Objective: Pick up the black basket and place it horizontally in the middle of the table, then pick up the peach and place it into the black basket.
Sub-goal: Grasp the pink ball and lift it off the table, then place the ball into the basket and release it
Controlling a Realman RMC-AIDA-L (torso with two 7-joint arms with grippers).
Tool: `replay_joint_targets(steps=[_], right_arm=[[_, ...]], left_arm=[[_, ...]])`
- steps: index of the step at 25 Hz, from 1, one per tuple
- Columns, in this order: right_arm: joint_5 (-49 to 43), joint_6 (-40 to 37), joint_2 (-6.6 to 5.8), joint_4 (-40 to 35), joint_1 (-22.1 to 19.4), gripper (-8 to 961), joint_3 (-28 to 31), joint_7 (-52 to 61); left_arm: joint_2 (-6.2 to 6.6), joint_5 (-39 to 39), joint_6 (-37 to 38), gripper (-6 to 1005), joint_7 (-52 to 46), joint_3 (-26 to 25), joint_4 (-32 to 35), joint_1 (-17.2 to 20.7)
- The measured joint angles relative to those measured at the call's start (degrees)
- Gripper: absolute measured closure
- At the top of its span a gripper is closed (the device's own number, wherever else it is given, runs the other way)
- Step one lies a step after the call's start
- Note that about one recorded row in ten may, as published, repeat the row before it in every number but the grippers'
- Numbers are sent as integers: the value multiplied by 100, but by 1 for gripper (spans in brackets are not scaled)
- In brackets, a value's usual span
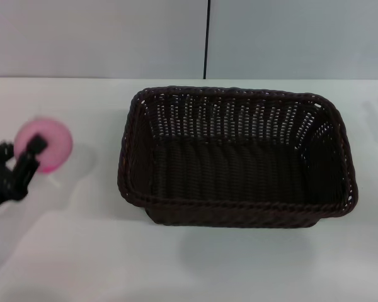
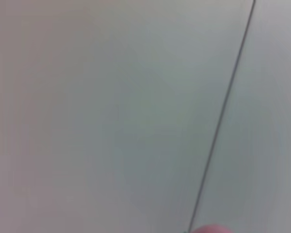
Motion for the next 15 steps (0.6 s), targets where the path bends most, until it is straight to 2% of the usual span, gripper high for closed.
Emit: replay_joint_targets(steps=[2, 3, 8, 10, 13, 14, 15], right_arm=[[0, 0, 0, 38, -6, 559, -6, -5], [0, 0, 1, 55, -5, 559, -8, -9], [0, -2, 9, 129, -15, 560, -6, -14], [0, -2, 9, 138, -19, 560, -6, -15], [2, -4, 9, 183, -38, 560, -6, -17], [2, -4, 9, 183, -38, 560, -6, -17], [3, -3, 8, 198, -40, 560, -6, -18]], left_arm=[[0, 0, 0, 771, 0, 0, 0, 0], [-4, -17, 433, 782, -53, -108, -156, -326], [-10, -4, 508, 802, -78, -56, -299, -591], [-36, 113, 465, 810, -49, 320, -483, -1013], [-39, 133, 445, 822, -39, 425, -498, -1087], [-58, 152, 274, 826, -26, 717, -554, -1275], [-58, 152, 274, 834, -26, 717, -554, -1275]])
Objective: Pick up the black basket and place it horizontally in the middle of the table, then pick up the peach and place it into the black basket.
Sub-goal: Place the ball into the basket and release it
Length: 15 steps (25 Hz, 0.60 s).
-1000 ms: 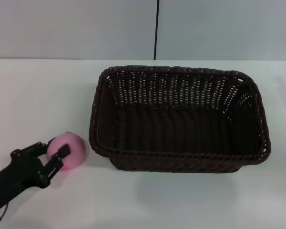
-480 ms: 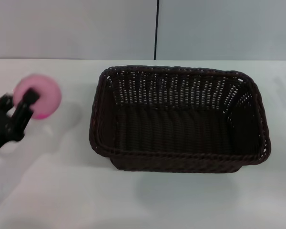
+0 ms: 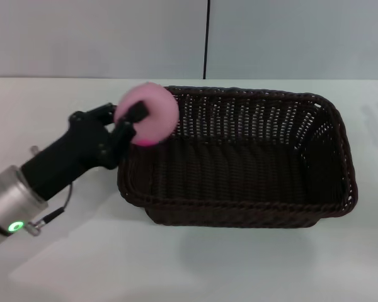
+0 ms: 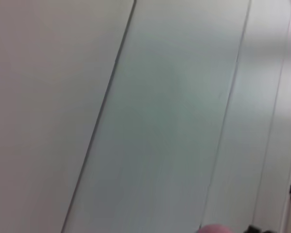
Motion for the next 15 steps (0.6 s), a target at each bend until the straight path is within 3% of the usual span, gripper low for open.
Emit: replay_joint_targets(steps=[4, 10, 15], right_arm=[[1, -1, 2, 11, -9, 560, 0, 0], [0, -1, 3, 41, 8, 560, -1, 0], [1, -1, 4, 67, 57, 560, -8, -6]], left_arm=[[4, -58, -659, 866, 2, 48, -345, -114], [6, -60, -666, 802, 3, 52, -359, -108], [18, -66, -630, 623, 0, 58, -359, -111]])
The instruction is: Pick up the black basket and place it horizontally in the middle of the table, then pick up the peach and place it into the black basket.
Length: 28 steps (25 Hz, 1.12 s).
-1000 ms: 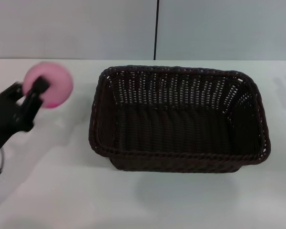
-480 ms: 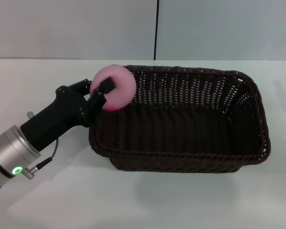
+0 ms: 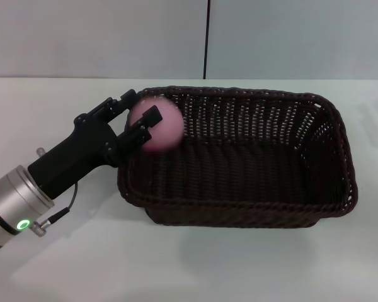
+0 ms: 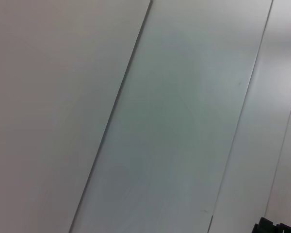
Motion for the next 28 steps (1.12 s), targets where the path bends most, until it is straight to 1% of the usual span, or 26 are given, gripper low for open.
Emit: replay_joint_targets(steps=[1, 5, 7, 8, 10, 12, 13, 14, 15, 17, 18, 19, 21, 22, 23, 24, 25, 28], right_arm=[[0, 2, 4, 5, 11, 560, -1, -2], [0, 56, 6, 6, 29, 560, -1, -3], [0, 90, 6, 17, 39, 560, -1, -3], [0, 111, 6, 38, 50, 560, -1, -3], [0, 114, 6, 41, 53, 560, -1, -3], [0, 115, 6, 41, 54, 560, 1, -3], [2, 115, 6, 41, 52, 560, 9, -3], [2, 115, 6, 41, 52, 560, 9, -3], [25, 114, 9, 41, 36, 560, 41, -3], [42, 110, 10, 41, 24, 560, 63, -3], [58, 100, 11, 40, 10, 560, 105, -3], [66, 95, 12, 40, 0, 559, 137, -3], [74, 91, 13, 38, -44, 559, 323, -3], [74, 93, 14, 38, -61, 559, 415, -3], [75, 99, 15, 34, -102, 559, 601, -3], [76, 101, 15, 31, -132, 559, 749, -3], [76, 101, 15, 31, -132, 559, 749, -3], [79, 98, 18, 37, -217, 559, 1257, -4]], left_arm=[[-1, -2, 6, 587, -3, 2, 1, -1], [-5, -3, 25, 315, -18, -3, 2, -3], [-4, -4, 102, 280, -21, -44, 3, 5], [3, -8, 683, 263, 112, -543, 6, 174], [3, -7, 874, 228, 218, -804, 4, 275], [3, -7, 874, 194, 218, -804, 4, 275], [3, -8, 944, 176, 274, -968, -3, 335], [2, -8, 1082, 159, 443, -1439, -25, 507], [-1, -10, 1163, 160, 554, -1838, -72, 652], [-1, -10, 1163, 161, 554, -1838, -72, 652], [-1, -9, 1203, 162, 607, -2012, -105, 735], [5, -9, 1326, 163, 860, -2605, -259, 1014], [4, -6, 1363, 165, 1086, -3201, -361, 1302], [4, -6, 1363, 166, 1086, -3201, -361, 1302], [11, -7, 1344, 166, 1089, -3447, -349, 1403], [16, -7, 1331, 167, 1087, -3569, -338, 1456], [16, -7, 1331, 168, 1087, -3569, -338, 1456], [18, -6, 1324, 170, 1062, -3858, -325, 1572]])
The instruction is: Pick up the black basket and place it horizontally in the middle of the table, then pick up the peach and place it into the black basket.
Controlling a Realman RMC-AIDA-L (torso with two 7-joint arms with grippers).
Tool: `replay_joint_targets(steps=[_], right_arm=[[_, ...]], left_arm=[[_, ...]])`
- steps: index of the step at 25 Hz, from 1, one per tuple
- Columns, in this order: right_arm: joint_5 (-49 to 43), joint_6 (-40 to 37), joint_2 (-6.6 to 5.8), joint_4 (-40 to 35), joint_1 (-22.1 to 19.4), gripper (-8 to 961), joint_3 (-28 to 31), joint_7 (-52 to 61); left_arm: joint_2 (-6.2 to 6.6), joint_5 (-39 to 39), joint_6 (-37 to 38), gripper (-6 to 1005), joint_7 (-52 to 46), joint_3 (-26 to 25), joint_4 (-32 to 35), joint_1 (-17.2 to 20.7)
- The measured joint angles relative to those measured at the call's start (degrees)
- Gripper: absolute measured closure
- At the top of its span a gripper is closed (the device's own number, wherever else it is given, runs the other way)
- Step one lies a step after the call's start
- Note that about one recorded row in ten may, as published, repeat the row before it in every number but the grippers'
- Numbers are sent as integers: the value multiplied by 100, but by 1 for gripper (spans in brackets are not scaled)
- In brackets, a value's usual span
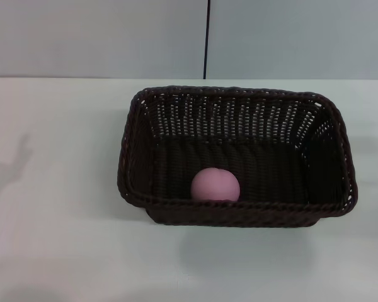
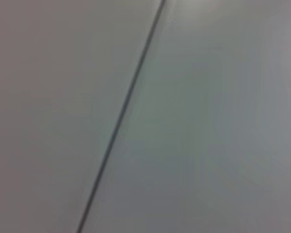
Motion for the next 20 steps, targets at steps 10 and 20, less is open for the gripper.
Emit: replay_joint_targets(steps=[10, 20], right_arm=[[1, 30, 0, 53, -263, 559, 716, -7], [1, 63, -3, 105, -316, 559, 834, -8]], left_arm=[[-1, -7, -130, 172, -40, -205, 10, 75], [-1, -11, -183, 172, -45, -222, 6, 79]])
